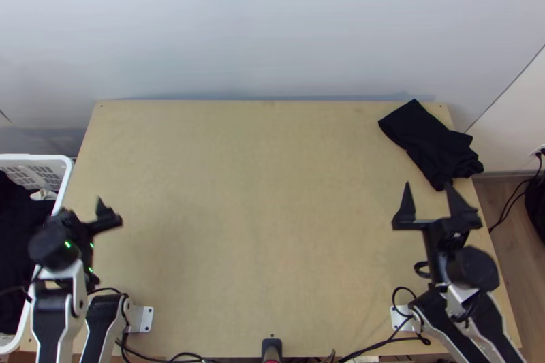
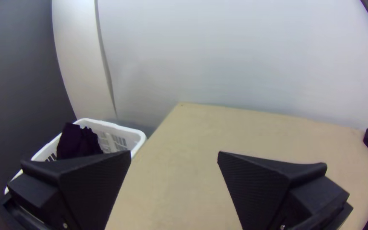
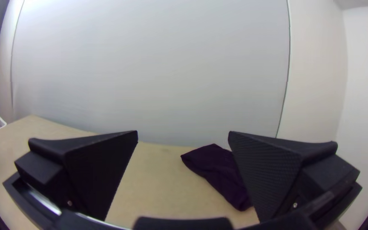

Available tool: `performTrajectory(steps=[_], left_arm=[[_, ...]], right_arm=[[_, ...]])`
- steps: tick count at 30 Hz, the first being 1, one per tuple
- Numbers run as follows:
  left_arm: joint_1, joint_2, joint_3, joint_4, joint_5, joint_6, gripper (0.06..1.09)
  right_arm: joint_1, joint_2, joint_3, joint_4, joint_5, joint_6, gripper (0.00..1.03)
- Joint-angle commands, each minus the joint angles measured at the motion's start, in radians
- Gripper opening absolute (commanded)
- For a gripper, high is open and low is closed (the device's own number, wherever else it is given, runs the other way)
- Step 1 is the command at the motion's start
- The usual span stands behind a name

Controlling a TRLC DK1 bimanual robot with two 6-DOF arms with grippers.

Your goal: Fold the t-shirt

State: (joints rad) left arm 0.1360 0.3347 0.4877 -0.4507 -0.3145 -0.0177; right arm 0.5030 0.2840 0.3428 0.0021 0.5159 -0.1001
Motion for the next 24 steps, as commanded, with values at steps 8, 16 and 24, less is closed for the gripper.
performTrajectory(steps=[8, 16, 24], left_arm=[[0.521, 0.540, 0.322, 0.138, 0.236, -0.022, 1.05], [0.751, 0.905, 0.419, 0.139, 0.321, -0.028, 1.05], [0.837, 1.248, 0.554, 0.141, 0.321, -0.031, 1.05]], right_arm=[[-0.038, 0.458, 0.582, -0.504, 0.026, 0.189, 0.99], [-0.087, 0.489, 0.630, -0.499, 0.026, 0.313, 0.99], [-0.092, 0.483, 0.602, -0.568, 0.026, 0.312, 0.99]])
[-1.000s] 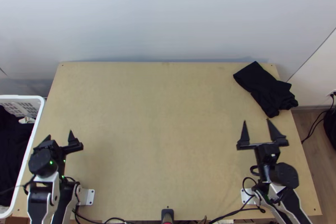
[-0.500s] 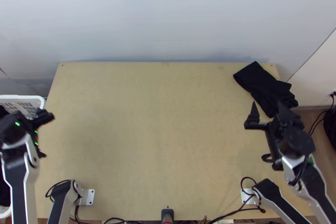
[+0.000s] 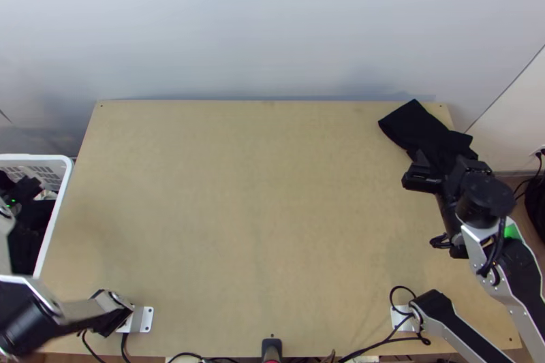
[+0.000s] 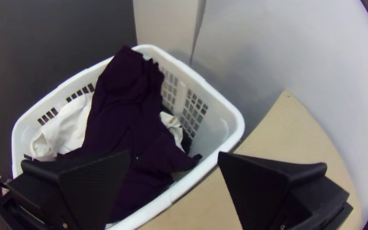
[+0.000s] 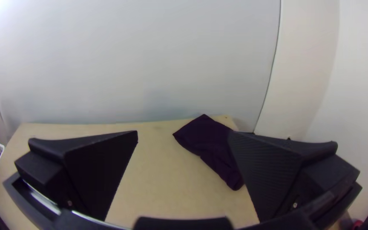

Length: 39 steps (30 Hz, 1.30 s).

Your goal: Fold the t-shirt

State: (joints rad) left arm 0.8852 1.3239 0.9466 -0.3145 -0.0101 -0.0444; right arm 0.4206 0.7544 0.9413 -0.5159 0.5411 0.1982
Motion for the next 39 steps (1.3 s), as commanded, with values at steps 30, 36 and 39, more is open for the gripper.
performTrajectory(steps=[30, 36, 39], left_arm=[[0.015, 0.626, 0.250, 0.100, 0.015, -0.072, 0.10], [0.018, 0.498, 0.238, 0.063, 0.015, -0.084, 0.10], [0.014, 0.399, 0.244, 0.046, 0.016, -0.084, 0.10]], right_arm=[[-0.063, -0.017, -0.027, -0.150, -0.004, 0.038, 0.99], [-0.057, -0.027, -0.049, -0.150, -0.009, 0.050, 0.99], [-0.060, -0.032, -0.055, -0.150, -0.015, 0.067, 0.99]])
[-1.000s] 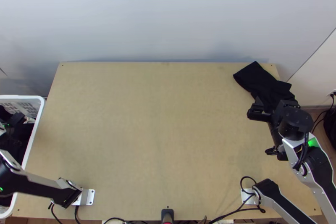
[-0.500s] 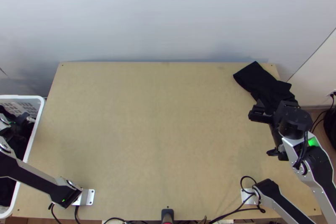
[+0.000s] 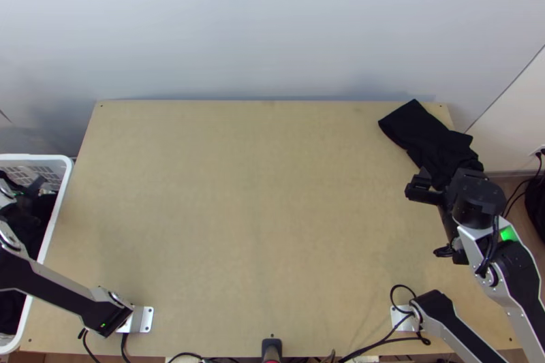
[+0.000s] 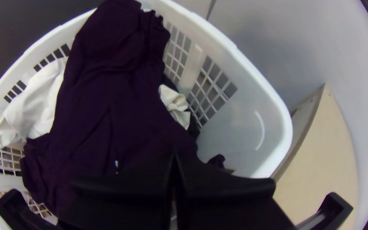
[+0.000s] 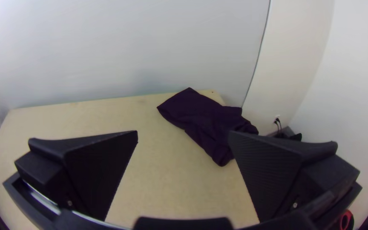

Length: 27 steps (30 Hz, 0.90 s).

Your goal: Fold the t-shirt

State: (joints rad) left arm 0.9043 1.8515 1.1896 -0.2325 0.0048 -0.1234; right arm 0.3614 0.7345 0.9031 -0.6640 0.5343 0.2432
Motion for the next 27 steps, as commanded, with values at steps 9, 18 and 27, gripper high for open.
performTrajectory(steps=[9, 18, 27], left_arm=[[-0.108, -0.466, 0.093, -0.120, 0.001, -0.038, 0.10], [-0.266, -0.537, 0.436, -0.272, 0.003, -0.151, 0.10], [-0.779, -0.666, 0.518, -0.347, 0.000, -0.196, 0.10]], right_arm=[[-0.006, -0.034, -0.017, -0.006, -0.014, 0.025, 0.99], [-0.010, -0.037, 0.013, -0.013, -0.017, 0.034, 0.99], [-0.024, -0.032, 0.040, -0.017, -0.020, 0.034, 0.99]])
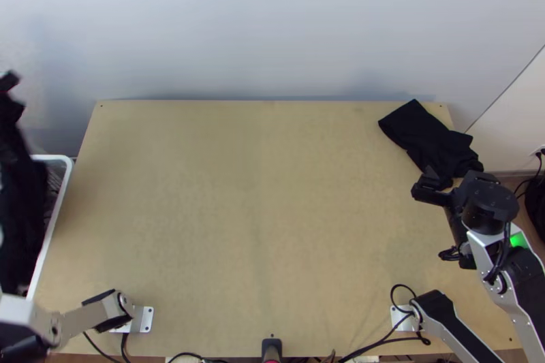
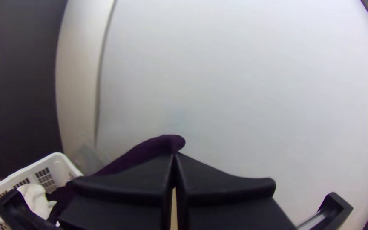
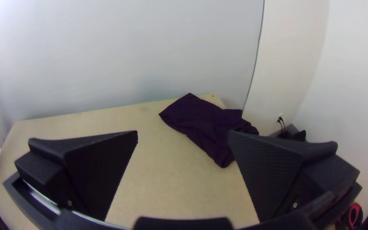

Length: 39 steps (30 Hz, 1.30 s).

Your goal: Fold the t-shirt

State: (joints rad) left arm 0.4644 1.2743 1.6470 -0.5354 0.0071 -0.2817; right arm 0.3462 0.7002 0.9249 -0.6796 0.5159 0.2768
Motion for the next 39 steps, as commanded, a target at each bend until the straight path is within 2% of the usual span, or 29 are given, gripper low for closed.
performTrajectory(steps=[1, 7, 10, 15, 20, 25, 32, 39], left_arm=[[-0.412, -0.098, 0.045, -0.043, -0.016, -0.047, 0.10], [-0.807, -0.107, -0.039, -0.051, -0.093, -0.109, 0.10], [-0.977, -0.085, -0.090, -0.044, -0.104, -0.152, 0.10], [-1.172, -0.007, -0.227, 0.006, -0.107, -0.180, 0.10], [-1.340, 0.105, -0.213, 0.045, -0.164, -0.154, 0.10], [-1.474, 0.244, -0.107, 0.080, -0.191, -0.151, 0.10], [-1.616, 0.511, 0.241, 0.066, -0.200, -0.145, 0.10], [-1.689, 0.700, 0.451, 0.064, -0.213, -0.142, 0.10]], right_arm=[[-0.010, 0.004, 0.022, -0.003, -0.002, -0.001, 0.99], [-0.018, 0.002, 0.043, -0.023, -0.002, 0.001, 0.99], [-0.026, 0.002, 0.052, -0.034, -0.002, 0.001, 0.99], [-0.030, 0.002, 0.065, -0.049, -0.007, -0.001, 0.99], [-0.035, 0.007, 0.066, -0.060, -0.011, -0.001, 0.99], [-0.061, 0.012, 0.068, -0.060, -0.013, -0.001, 0.99], [-0.093, 0.019, 0.058, -0.060, -0.014, 0.001, 0.99], [-0.138, 0.024, 0.060, -0.061, -0.016, 0.004, 0.99]])
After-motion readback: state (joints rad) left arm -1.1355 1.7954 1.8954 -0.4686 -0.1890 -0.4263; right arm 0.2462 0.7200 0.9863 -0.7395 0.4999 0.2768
